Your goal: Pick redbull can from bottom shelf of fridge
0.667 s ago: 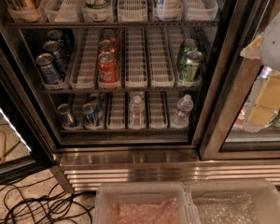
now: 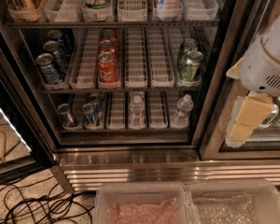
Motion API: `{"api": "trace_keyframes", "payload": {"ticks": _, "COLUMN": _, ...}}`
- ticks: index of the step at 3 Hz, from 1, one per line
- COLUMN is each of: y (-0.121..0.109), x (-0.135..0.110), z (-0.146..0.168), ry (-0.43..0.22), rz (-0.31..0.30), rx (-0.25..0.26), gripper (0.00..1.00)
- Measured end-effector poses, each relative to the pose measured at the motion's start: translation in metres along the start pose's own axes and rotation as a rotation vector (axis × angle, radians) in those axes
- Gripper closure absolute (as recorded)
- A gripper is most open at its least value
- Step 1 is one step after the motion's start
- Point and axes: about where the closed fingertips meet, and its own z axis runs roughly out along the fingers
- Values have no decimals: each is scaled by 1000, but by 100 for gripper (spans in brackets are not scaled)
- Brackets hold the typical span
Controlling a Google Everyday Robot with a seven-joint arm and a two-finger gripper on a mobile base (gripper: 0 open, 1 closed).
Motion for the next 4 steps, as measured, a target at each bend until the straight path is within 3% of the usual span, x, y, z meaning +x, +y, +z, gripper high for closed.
{"api": "trace_keyframes", "payload": {"ticks": 1, "y": 0, "x": 0, "z": 0, "ry": 0, "rz": 0, "rx": 0, "gripper": 0}}
{"api": "trace_keyframes", "payload": {"ticks": 2, "y": 14, "x": -11, "z": 23, "ry": -22, "rz": 20, "rx": -16, "gripper": 0}}
{"api": "trace_keyframes", "payload": {"ticks": 4, "y": 49, "x": -57, "z": 121, "ry": -43, "rz": 145, "rx": -53, "gripper": 0}}
